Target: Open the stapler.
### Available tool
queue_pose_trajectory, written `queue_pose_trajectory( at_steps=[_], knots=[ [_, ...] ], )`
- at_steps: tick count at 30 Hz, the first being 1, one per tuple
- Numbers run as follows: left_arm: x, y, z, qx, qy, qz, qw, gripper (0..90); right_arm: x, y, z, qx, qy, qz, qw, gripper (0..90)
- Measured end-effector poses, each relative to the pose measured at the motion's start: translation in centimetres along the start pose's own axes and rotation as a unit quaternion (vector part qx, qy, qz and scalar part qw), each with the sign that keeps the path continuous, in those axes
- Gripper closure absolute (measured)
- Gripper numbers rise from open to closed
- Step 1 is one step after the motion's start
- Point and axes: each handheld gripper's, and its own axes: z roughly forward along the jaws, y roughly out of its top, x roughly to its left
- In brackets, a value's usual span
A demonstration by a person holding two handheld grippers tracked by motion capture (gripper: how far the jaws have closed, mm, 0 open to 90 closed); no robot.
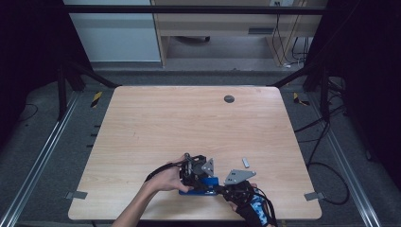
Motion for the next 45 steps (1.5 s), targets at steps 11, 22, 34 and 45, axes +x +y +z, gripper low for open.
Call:
queue_pose_trajectory(
  at_steps=[11,22,34,45],
  knots=[
    [0.5,1.0,0.7,0.003,-0.012,-0.014,0.9998,61.3,-0.2,0.0,-0.1,0.000,0.001,-0.003,1.0000,90.0],
    [0.3,1.9,0.6,0.029,-0.005,0.008,0.9995,65.7,-0.1,0.0,0.0,-0.003,0.001,-0.002,1.0000,90.0],
    [0.1,1.4,0.5,0.006,-0.001,0.007,1.0000,65.9,0.0,0.0,0.0,0.002,-0.002,0.001,1.0000,90.0],
    [0.1,1.2,0.4,-0.004,0.001,0.008,1.0000,65.9,0.0,0.0,0.0,0.000,-0.002,-0.003,1.0000,90.0]
  ],
)
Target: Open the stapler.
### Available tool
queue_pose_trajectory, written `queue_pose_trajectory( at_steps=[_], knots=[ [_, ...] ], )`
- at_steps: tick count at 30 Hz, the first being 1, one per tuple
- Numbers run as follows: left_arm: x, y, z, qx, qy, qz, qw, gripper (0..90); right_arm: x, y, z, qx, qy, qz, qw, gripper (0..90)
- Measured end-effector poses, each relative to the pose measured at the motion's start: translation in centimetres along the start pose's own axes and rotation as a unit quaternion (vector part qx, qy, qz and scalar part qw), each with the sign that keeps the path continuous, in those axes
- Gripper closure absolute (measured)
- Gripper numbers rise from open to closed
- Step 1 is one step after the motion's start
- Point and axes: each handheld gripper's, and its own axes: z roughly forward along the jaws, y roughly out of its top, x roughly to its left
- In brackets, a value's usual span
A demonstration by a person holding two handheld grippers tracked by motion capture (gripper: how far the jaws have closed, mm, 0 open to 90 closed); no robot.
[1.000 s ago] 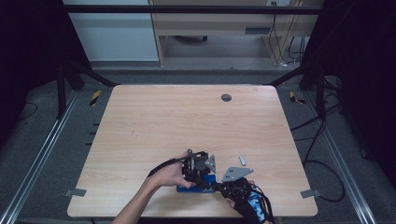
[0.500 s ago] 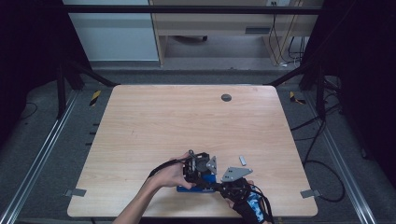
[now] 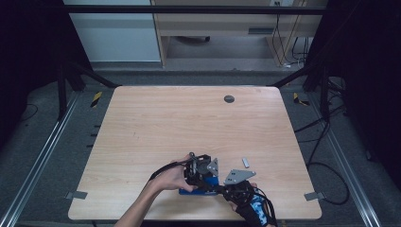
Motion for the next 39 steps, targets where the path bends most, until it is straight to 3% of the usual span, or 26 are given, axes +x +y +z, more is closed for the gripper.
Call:
queue_pose_trajectory(
  at_steps=[9,15,21,28,34,39],
  knots=[
    [0.01,0.09,0.13,0.006,-0.003,0.000,1.0000,65.8,-0.16,-0.02,-0.01,-0.001,0.007,0.005,1.0000,90.0],
    [0.08,0.07,0.17,0.010,-0.001,-0.003,0.9999,63.5,-0.19,-0.20,-0.23,-0.001,-0.002,0.003,1.0000,90.0],
    [0.27,-0.16,0.03,0.035,-0.006,0.002,0.9994,63.0,-0.10,-0.15,-0.22,-0.001,-0.006,0.004,1.0000,90.0],
    [0.18,0.66,0.10,0.065,-0.006,0.010,0.9978,65.2,0.15,0.01,0.03,-0.003,-0.004,-0.002,1.0000,90.0],
    [0.19,0.21,-0.11,0.045,0.000,0.017,0.9989,65.9,0.01,-0.08,0.10,-0.007,-0.001,0.001,1.0000,90.0],
    [0.15,0.00,-0.14,0.031,-0.003,0.006,0.9995,65.9,0.14,0.04,0.13,-0.003,-0.006,-0.002,1.0000,90.0]
  ],
)
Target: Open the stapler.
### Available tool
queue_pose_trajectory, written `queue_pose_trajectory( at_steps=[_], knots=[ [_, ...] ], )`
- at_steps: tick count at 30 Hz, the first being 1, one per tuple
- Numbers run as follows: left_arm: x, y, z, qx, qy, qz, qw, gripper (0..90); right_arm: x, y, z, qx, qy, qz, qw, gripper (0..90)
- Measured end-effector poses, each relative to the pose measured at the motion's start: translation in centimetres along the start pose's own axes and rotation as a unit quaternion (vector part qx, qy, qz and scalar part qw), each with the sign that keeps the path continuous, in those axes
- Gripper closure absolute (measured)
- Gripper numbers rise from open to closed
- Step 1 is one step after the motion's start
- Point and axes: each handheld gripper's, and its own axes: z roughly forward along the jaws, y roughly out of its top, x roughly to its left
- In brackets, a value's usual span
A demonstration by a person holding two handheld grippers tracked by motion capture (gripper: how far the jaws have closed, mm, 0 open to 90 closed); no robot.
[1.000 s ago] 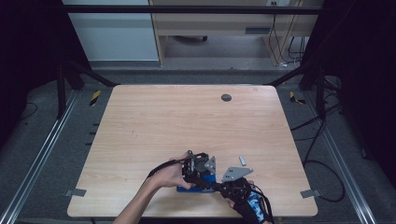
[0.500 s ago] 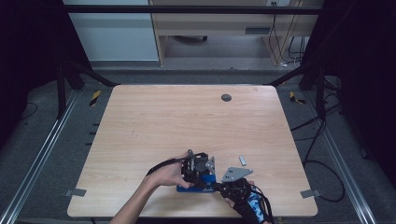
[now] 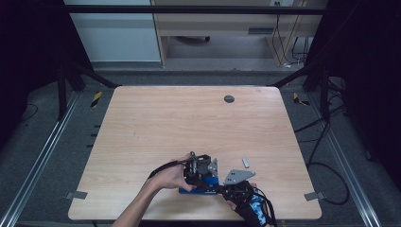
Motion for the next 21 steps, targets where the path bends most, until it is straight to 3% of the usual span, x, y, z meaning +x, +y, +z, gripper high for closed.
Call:
queue_pose_trajectory(
  at_steps=[9,15,21],
  knots=[
    [0.1,-0.4,0.0,-0.020,-0.004,-0.004,0.9998,66.0,-0.1,0.0,0.0,-0.003,0.001,0.001,1.0000,90.0],
    [0.0,-0.2,0.1,-0.005,0.000,0.003,1.0000,65.8,0.0,0.0,0.0,0.000,0.002,-0.001,1.0000,90.0],
    [0.1,0.7,0.1,0.031,-0.003,0.015,0.9994,65.1,-0.1,0.0,0.0,-0.001,0.004,0.004,1.0000,90.0]
  ],
)
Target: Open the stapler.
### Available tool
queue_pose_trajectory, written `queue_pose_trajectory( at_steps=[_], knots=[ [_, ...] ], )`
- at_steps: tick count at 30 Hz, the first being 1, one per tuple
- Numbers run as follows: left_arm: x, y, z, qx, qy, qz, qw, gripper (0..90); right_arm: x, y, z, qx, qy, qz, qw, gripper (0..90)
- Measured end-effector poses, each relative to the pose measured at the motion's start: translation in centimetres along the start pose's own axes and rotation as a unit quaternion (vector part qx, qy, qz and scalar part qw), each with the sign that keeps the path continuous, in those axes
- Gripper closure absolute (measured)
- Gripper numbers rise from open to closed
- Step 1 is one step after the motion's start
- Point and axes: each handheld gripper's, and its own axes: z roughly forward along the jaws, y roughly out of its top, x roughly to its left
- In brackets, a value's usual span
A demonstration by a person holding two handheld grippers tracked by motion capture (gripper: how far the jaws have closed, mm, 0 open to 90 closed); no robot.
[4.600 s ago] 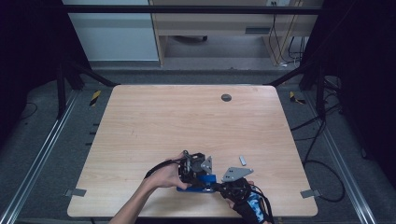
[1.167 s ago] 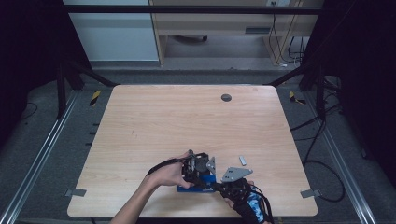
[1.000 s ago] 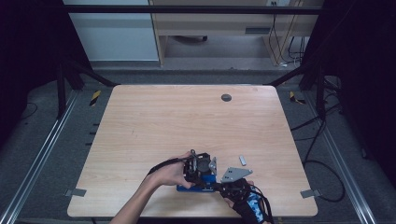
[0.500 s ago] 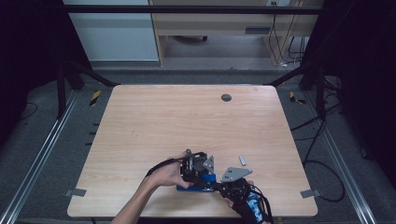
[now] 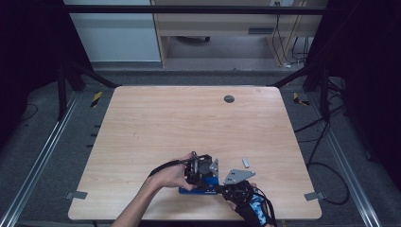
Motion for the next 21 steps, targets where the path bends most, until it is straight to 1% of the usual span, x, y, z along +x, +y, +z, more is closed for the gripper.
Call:
queue_pose_trajectory(
  at_steps=[2,6,8,9,11,13,14,15,17,19,20,21],
  knots=[
    [0.18,0.14,0.03,0.005,-0.005,-0.001,1.0000,65.1,-0.04,0.00,-0.02,0.000,-0.002,0.002,1.0000,90.0],
    [0.12,0.28,0.03,0.011,-0.005,0.000,0.9999,65.0,-0.16,-0.03,-0.06,0.001,0.003,0.007,1.0000,90.0],
    [0.10,0.50,0.08,0.018,-0.002,0.004,0.9998,64.9,-0.20,-0.03,-0.05,0.000,0.005,0.007,1.0000,90.0],
    [0.10,0.50,0.08,0.018,-0.002,0.004,0.9998,65.0,-0.20,-0.03,-0.05,0.000,0.005,0.007,1.0000,90.0],
    [-0.05,0.68,0.14,0.020,0.000,-0.003,0.9998,65.0,-0.19,-0.02,-0.04,0.000,0.004,0.003,1.0000,90.0],
    [-0.09,0.79,0.14,0.025,0.002,-0.003,0.9997,65.3,-0.14,-0.01,0.03,-0.002,0.006,0.001,1.0000,90.0],
    [0.06,0.69,0.12,0.021,0.001,-0.002,0.9998,65.6,-0.16,-0.01,0.04,-0.002,0.006,0.001,1.0000,90.0],
    [0.17,0.66,0.00,0.024,-0.002,0.001,0.9997,65.8,-0.17,-0.02,0.03,-0.002,0.007,0.001,1.0000,90.0],
    [0.12,0.45,0.00,0.013,0.001,-0.001,0.9999,65.9,-0.16,-0.02,0.06,-0.003,0.006,0.003,1.0000,90.0],
    [0.09,0.38,-0.06,0.011,0.000,-0.001,0.9999,65.9,-0.15,-0.01,0.08,-0.002,0.007,0.003,1.0000,90.0],
    [0.04,0.22,-0.06,0.005,0.000,-0.005,1.0000,65.9,-0.17,-0.01,0.10,-0.003,0.008,0.004,1.0000,90.0],
    [0.09,0.15,-0.08,0.002,0.001,-0.002,1.0000,66.0,-0.17,0.00,0.13,-0.003,0.009,0.004,0.9999,90.0]
  ],
)
